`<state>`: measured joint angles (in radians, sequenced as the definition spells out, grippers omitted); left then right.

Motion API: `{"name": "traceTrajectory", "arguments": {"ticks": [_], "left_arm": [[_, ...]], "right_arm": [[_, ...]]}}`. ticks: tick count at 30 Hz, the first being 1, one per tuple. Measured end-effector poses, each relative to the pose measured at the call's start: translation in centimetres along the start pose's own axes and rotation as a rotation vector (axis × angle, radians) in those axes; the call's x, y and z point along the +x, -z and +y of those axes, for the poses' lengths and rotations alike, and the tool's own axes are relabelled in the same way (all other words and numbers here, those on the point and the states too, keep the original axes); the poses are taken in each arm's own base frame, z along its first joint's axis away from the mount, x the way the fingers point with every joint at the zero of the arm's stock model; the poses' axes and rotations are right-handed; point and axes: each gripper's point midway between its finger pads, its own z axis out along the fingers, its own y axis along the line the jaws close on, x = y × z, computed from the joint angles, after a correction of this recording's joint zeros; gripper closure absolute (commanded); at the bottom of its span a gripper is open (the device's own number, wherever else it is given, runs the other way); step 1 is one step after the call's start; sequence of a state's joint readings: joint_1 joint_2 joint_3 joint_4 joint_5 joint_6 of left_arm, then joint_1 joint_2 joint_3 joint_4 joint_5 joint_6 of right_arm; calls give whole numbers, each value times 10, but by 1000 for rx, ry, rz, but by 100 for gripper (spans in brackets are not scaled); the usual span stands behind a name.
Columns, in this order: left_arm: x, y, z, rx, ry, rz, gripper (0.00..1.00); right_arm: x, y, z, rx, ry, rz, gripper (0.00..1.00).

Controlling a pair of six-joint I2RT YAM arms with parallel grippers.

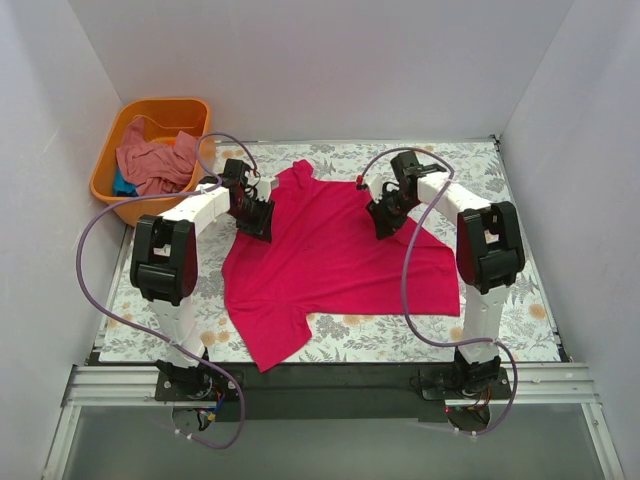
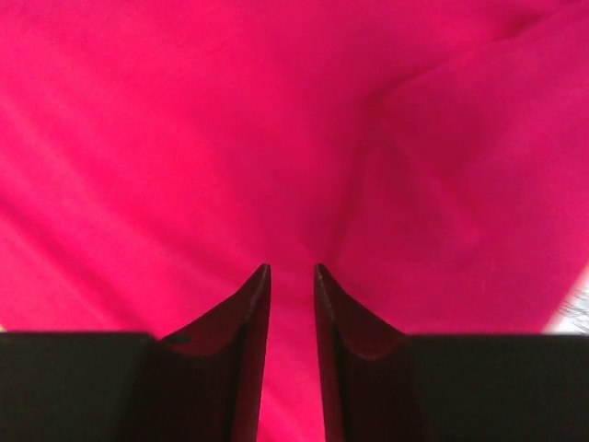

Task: Fold and stack the t-shirts
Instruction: Flatten the tshirt out

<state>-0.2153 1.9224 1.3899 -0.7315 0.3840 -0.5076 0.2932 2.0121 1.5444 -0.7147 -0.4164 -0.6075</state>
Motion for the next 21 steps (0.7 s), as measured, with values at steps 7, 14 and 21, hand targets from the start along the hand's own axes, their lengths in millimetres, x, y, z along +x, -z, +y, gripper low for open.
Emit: {"name": "traceTrajectory", "arguments": {"ticks": [7, 14, 21], "left_arm": [[0, 0, -2, 10, -1, 0, 71], [-1, 0, -4, 25, -1, -3, 71], [-1, 0, -5, 28, -3, -5, 67]], "right_arm": [[-2, 21, -15, 12, -55, -23, 61], [-40, 56, -60, 114, -135, -149, 62], [-24, 9, -65, 50, -214, -78, 57]]}}
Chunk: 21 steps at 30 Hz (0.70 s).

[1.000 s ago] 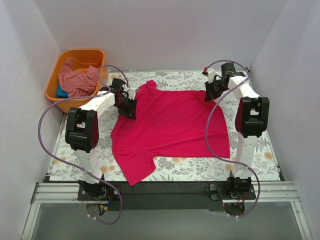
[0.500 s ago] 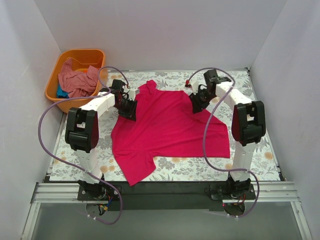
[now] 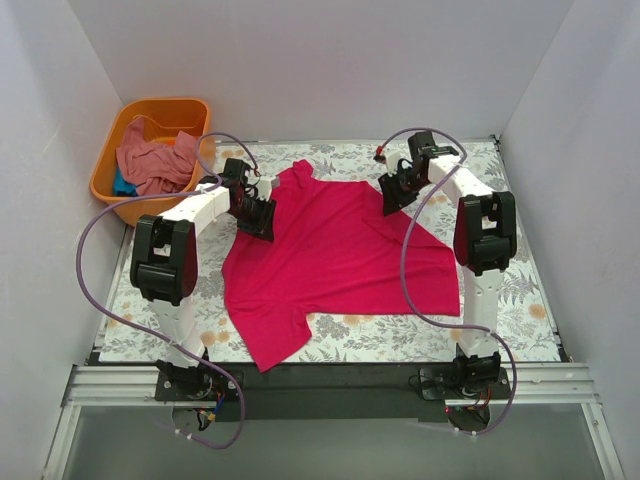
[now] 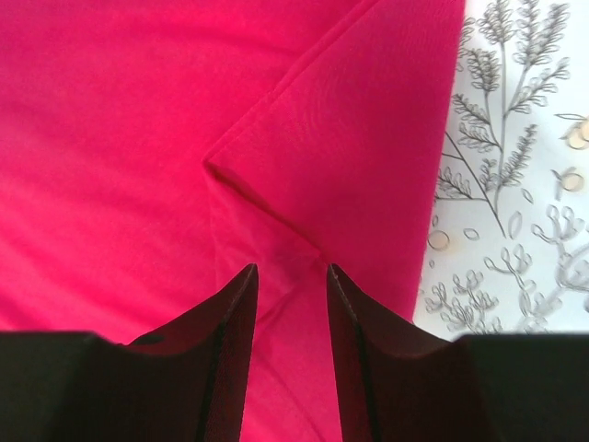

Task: Fold and stack the t-shirts
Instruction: Flatten the tshirt out

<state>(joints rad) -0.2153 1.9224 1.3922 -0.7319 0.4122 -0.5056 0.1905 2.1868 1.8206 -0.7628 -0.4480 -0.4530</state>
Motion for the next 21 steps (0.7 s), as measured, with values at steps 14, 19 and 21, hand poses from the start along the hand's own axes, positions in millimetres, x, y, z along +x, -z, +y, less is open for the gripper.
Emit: {"name": "traceTrajectory", "arguments": {"ticks": [14, 19, 21], "left_arm": [[-6, 1, 0, -2, -8, -12, 66], [-6, 1, 1, -2, -11, -12, 65], [-6, 1, 1, -3, -13, -13, 65]], "right_arm": [[6, -16, 0, -15, -11, 38, 55], [7, -19, 0, -16, -10, 46, 55], [7, -20, 1, -18, -8, 49, 55]]}}
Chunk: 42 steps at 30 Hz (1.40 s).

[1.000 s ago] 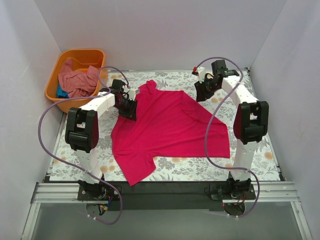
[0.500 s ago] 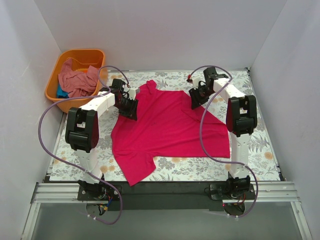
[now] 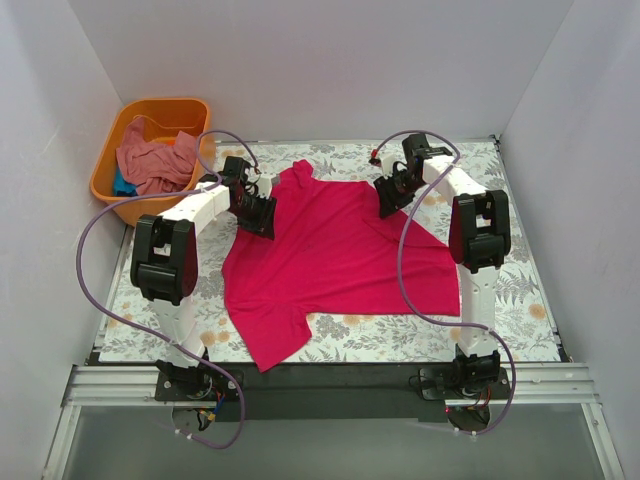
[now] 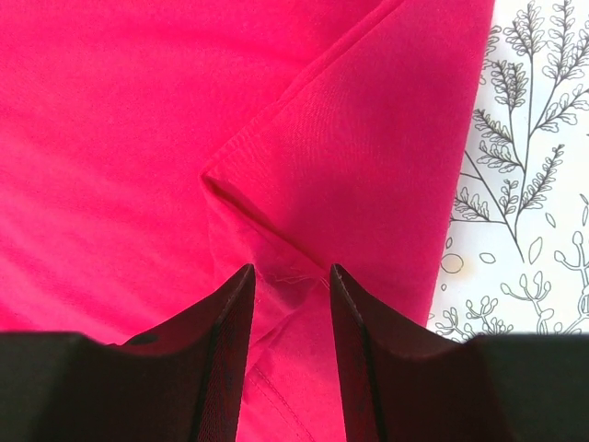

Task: Fold and stack the t-shirts
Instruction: Flatten the tshirt out

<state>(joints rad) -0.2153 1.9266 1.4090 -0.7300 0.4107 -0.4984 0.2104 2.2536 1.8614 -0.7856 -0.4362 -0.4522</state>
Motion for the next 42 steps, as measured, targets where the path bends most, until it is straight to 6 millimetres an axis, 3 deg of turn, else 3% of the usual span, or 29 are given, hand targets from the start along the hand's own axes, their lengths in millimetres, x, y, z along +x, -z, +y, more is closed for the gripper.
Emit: {"name": "traceTrajectory", "arguments": {"ticks": [8, 17, 20, 24, 30, 34, 39, 42], "left_arm": [[-2, -7, 7, -14, 0, 7, 65], [2, -10, 15, -23, 20, 17, 65], [1, -10, 17, -27, 21, 15, 65], [1, -9, 20, -34, 25, 11, 65], [0, -9, 27, -62, 37, 3, 65], [10, -12, 35, -89, 53, 22, 65], [18, -15, 41, -108, 70, 31, 65], [18, -15, 42, -113, 74, 30, 65]], "right_arm": [[1, 0, 0, -3, 21, 6, 60], [9, -1, 1, -9, 25, 33, 56], [11, -3, 1, -14, 24, 41, 64], [13, -3, 2, -22, 28, 49, 98], [7, 4, -1, -9, 35, 43, 99], [-12, 26, -25, 72, 71, 0, 99], [-39, 79, -82, 264, 103, -85, 99], [-45, 105, -117, 391, 119, -111, 99]]}}
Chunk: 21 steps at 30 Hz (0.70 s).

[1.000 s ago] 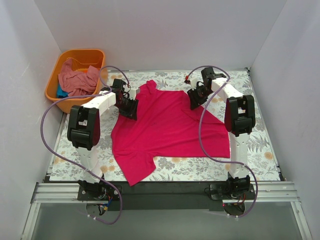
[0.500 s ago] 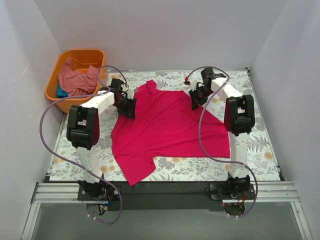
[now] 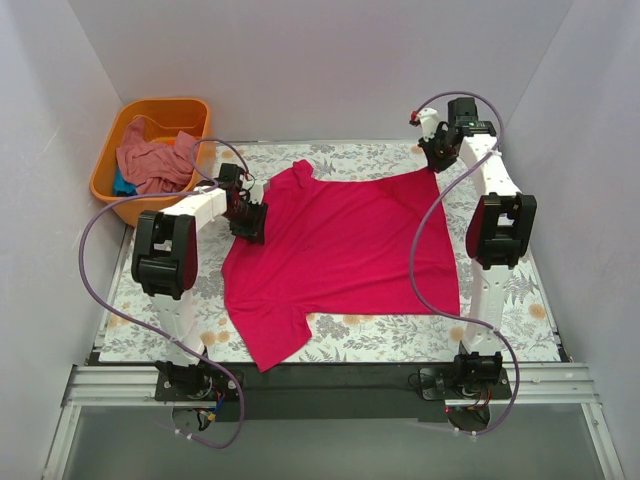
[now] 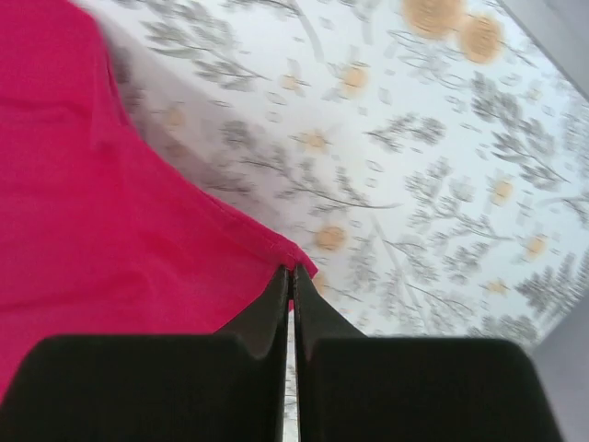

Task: Fold and stack the t-shirts
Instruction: Flatten the tshirt out

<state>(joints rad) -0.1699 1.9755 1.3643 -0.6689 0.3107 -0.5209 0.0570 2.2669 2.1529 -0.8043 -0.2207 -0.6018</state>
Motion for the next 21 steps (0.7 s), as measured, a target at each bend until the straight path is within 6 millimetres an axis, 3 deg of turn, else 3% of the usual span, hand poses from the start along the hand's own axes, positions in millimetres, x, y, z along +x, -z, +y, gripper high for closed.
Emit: {"name": "traceTrajectory", "arguments": {"ticks": [4, 10, 18, 19, 20, 21], "left_arm": [[0, 0, 1, -4, 1, 0, 65], [0, -1, 3, -15, 7, -6, 65], [2, 0, 5, -36, 10, -30, 65], [1, 1, 5, -36, 9, -33, 65], [2, 1, 5, -37, 8, -34, 66], [2, 2, 5, -37, 7, -36, 65]], "right_arm": [[17, -7, -31, 122, 21, 36, 99], [54, -41, -41, 218, 54, 141, 99], [73, -66, -60, 324, 90, 203, 99], [75, -68, -61, 330, 91, 211, 90], [77, -69, -62, 336, 91, 218, 67], [77, -69, -62, 339, 87, 218, 60]]}}
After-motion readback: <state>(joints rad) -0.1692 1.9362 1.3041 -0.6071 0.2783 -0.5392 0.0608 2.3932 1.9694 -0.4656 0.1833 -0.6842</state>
